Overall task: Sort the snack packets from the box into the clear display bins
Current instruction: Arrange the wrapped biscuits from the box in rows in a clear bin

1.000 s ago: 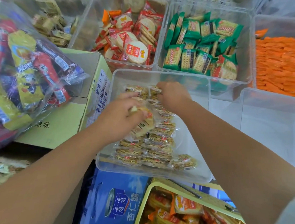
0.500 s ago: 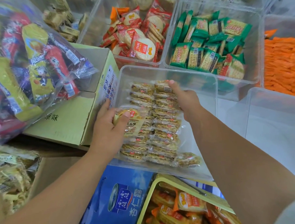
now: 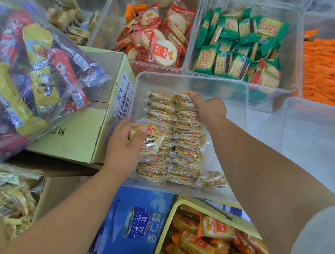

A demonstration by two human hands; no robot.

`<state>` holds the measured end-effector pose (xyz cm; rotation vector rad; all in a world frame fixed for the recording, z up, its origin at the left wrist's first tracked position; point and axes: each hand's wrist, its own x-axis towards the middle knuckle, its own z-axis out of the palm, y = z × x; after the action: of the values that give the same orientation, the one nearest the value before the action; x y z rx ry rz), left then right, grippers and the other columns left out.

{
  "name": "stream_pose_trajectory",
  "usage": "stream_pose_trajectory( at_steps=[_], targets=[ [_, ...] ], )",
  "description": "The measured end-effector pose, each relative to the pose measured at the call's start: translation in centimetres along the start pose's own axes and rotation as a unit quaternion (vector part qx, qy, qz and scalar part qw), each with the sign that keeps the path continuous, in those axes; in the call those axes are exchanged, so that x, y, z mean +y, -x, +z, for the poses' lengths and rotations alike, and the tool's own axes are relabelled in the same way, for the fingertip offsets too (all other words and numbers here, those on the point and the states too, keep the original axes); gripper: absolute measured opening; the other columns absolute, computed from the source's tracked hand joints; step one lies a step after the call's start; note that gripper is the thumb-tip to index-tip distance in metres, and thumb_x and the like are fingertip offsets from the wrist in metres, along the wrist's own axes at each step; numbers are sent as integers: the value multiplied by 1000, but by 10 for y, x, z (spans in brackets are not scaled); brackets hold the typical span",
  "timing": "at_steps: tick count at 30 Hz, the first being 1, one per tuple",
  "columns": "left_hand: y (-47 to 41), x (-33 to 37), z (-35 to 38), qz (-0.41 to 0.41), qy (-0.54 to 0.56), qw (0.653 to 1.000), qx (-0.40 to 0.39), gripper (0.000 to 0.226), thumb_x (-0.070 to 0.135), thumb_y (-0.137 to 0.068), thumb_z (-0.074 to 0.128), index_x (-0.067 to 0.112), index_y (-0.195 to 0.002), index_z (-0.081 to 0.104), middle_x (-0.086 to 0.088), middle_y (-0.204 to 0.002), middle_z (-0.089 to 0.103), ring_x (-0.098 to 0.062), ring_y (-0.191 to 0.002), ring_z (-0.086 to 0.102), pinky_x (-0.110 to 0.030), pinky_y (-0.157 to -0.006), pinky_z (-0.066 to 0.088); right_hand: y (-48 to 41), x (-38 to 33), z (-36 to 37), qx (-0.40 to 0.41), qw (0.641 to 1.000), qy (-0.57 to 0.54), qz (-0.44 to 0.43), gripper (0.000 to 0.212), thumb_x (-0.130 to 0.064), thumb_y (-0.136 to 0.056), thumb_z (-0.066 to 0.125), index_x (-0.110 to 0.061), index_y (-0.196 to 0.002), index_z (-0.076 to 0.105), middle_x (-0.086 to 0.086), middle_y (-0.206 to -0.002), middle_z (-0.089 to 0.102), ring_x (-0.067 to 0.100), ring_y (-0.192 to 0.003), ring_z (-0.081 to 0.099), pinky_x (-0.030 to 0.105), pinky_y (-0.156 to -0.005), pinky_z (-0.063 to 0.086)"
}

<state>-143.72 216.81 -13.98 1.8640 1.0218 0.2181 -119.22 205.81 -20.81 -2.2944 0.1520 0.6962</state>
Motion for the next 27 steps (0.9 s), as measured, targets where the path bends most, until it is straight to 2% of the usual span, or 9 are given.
stream_pose_trajectory(
  at_steps=[4, 7, 10, 14, 17, 19, 21, 24, 27],
  targets=[
    [-2, 3, -2, -22, 7, 1000, -13, 11, 47, -100, 61, 56, -103, 55, 7, -163, 36, -7, -147, 30, -37, -121, 22, 16, 2, -7, -7, 997, -72, 18, 80, -93, -69, 45, -16, -79, 65, 5, -78, 66, 23, -75, 63, 33, -62, 47],
    [-2, 3, -5, -19, 16, 999, -22, 16, 45, -100, 60, 59, -96, 54, 11, -161, 36, -4, -144, 30, -33, -118, 22, 26, 16, -18, -23, 974, -219, 50, 90, -93, -74, 35, -17, -108, 70, 8, -107, 69, 26, -103, 64, 44, -89, 51],
    [-4, 5, -4, -11, 23, 999, -36, 18, 46, -100, 60, 63, -95, 55, 19, -154, 37, 1, -139, 29, -30, -114, 22, 37, 26, -15, -65, 959, -277, 19, 87, -89, -80, 29, -27, -133, 62, -3, -131, 60, 17, -122, 52, 44, -100, 40],
    [-8, 6, -3, -19, 20, 999, -45, 5, 46, -100, 60, 51, -101, 60, 15, -162, 33, 0, -143, 26, -34, -119, 21, 47, 24, -4, -139, 938, -317, 17, 90, -89, -81, 30, -36, -153, 40, -3, -154, 43, 25, -143, 38, 54, -116, 29],
    [-7, 6, -5, -15, 33, 998, -55, 15, 46, -100, 60, 61, -95, 60, 15, -162, 33, 0, -143, 27, -34, -119, 22, 51, 18, 3, -180, 934, -310, 19, 97, -94, -74, 31, -42, -157, 26, -7, -165, 26, 24, -151, 24, 54, -117, 20],
    [-8, 4, -5, -21, 29, 998, -55, 6, 48, -100, 60, 54, -101, 62, 16, -163, 31, 4, -141, 24, -31, -115, 20, 53, 15, 7, -190, 937, -294, 16, 96, -95, -73, 31, -47, -156, 24, -11, -166, 22, 23, -152, 21, 52, -117, 19],
    [-9, 0, -4, -15, 15, 998, -56, 14, 49, -100, 59, 43, -111, 64, 15, -163, 30, 5, -141, 23, -29, -113, 18, 53, 15, 7, -192, 942, -276, 10, 90, -92, -76, 31, -49, -155, 23, -12, -166, 21, 23, -152, 21, 51, -117, 19],
    [-10, -1, -3, -25, 0, 998, -50, 33, 49, -100, 59, 29, -125, 65, 13, -165, 30, -1, -146, 23, -35, -120, 19, 54, 16, 1, -191, 950, -248, 0, 76, -84, -87, 29, -50, -155, 21, -9, -166, 21, 28, -151, 24, 53, -115, 23],
    [-8, 8, -5, -49, 37, 997, -51, 28, 47, -100, 60, 31, -122, 68, 13, -164, 32, -4, -147, 27, -41, -123, 23, 59, 14, -8, -131, 973, -185, -33, 71, -71, -97, 33, -38, -158, 21, -1, -164, 29, 30, -147, 33, 48, -112, 32]
  ],
)
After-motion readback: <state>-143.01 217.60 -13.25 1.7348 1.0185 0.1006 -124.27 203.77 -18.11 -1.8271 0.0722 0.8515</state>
